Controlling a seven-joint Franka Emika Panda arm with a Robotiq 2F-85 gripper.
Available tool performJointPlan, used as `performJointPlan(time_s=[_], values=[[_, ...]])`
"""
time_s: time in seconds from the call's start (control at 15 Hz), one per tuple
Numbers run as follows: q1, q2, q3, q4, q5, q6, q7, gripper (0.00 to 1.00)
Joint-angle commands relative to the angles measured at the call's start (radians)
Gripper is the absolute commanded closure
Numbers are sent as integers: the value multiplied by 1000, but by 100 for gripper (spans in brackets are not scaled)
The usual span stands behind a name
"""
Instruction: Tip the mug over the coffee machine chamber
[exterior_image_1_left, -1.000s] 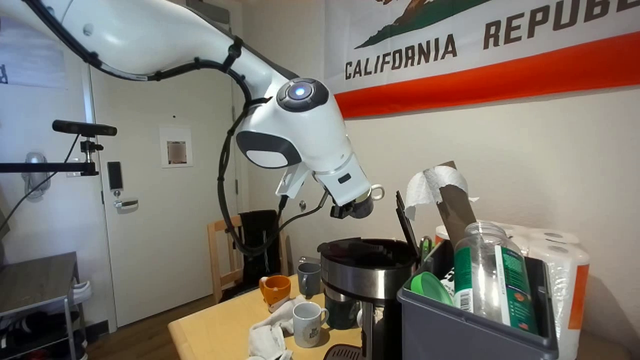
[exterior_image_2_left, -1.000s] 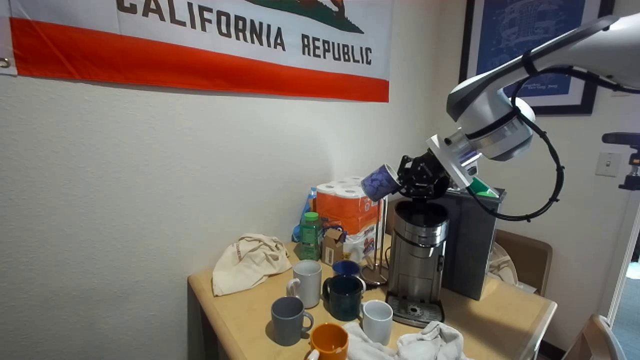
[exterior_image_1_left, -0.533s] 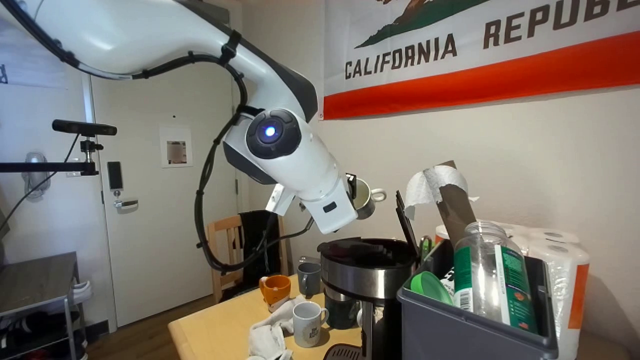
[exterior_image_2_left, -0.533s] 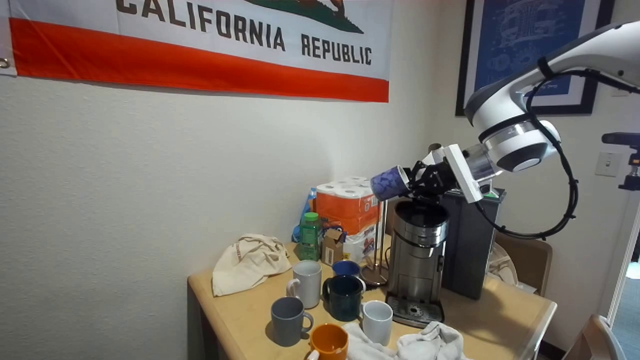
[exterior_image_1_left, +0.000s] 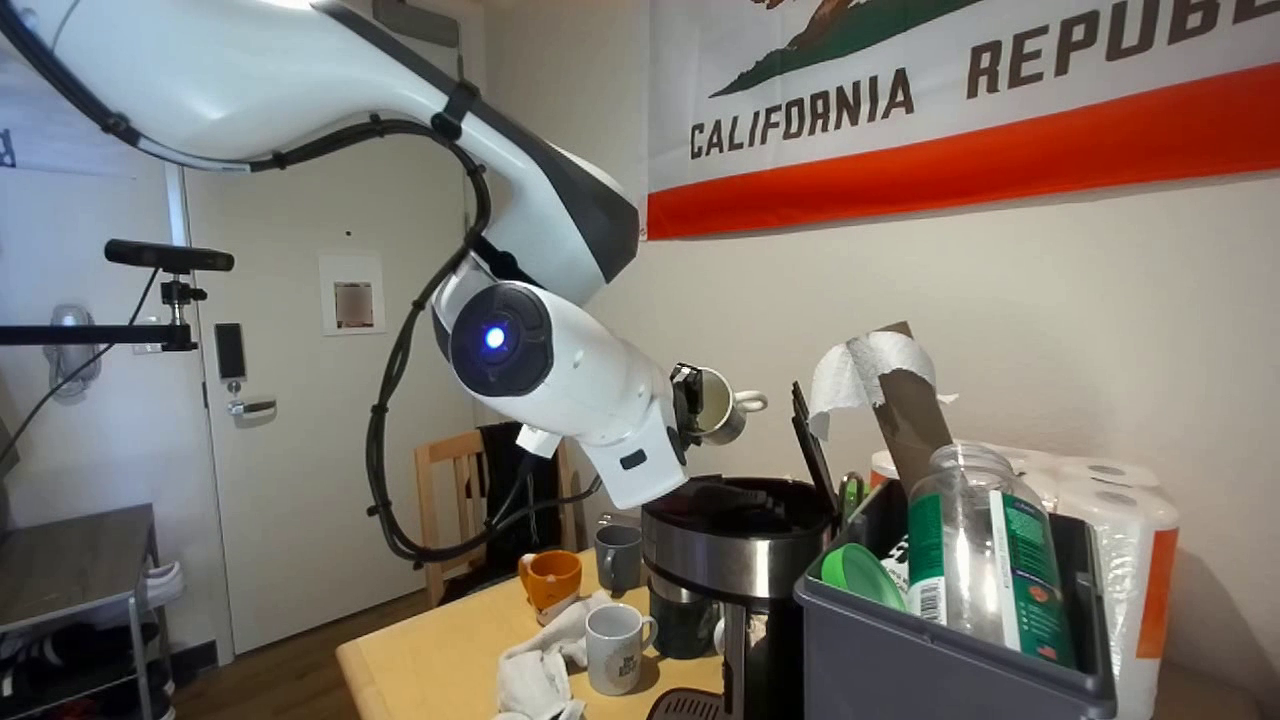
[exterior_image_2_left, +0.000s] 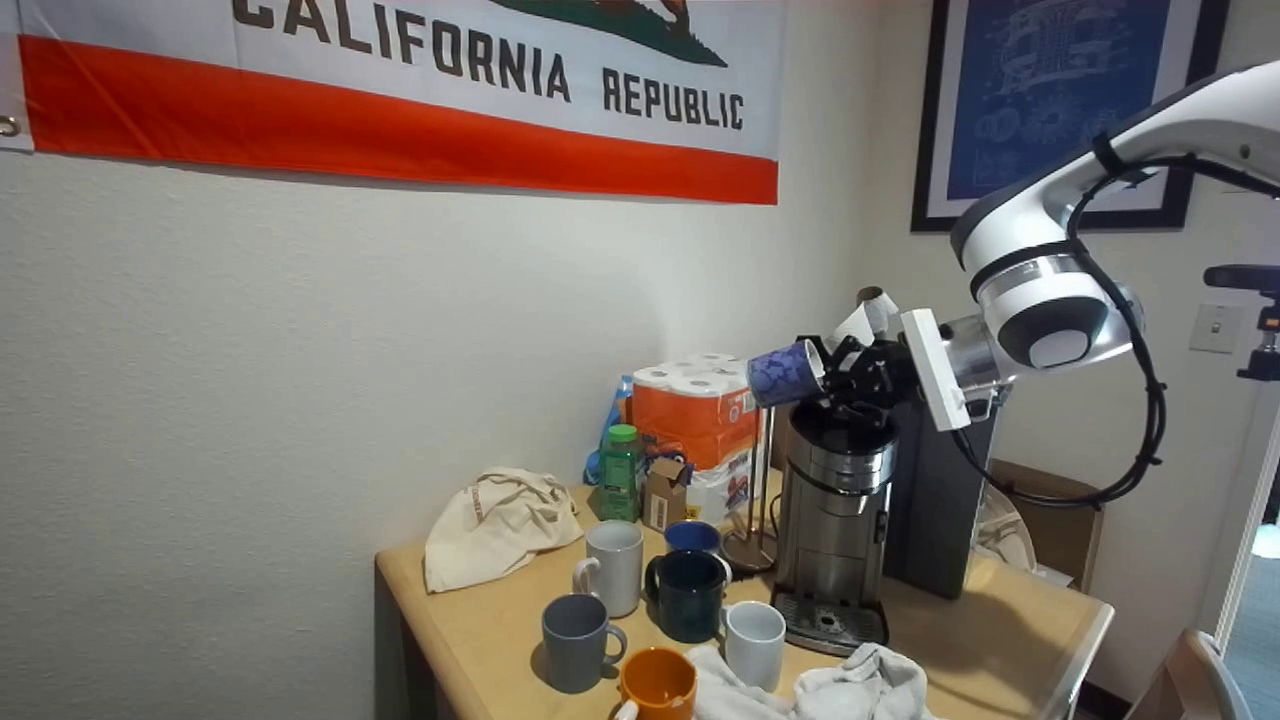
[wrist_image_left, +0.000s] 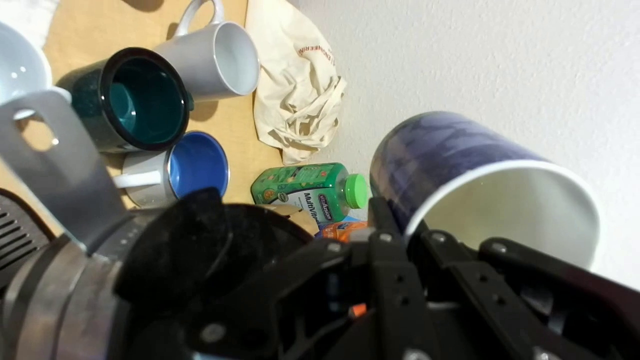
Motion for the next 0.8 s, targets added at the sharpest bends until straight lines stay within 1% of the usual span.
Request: performJointPlan(time_s=[0.0, 0.53, 0.6, 0.73], values=[[-8, -37, -9, -28, 67, -54, -50, 96], [-10, -21, -15, -8, 69, -86, -46, 96], [2, -19, -30, -5, 65, -93, -41, 96], [-2, -15, -40, 0, 82, -123, -44, 96]])
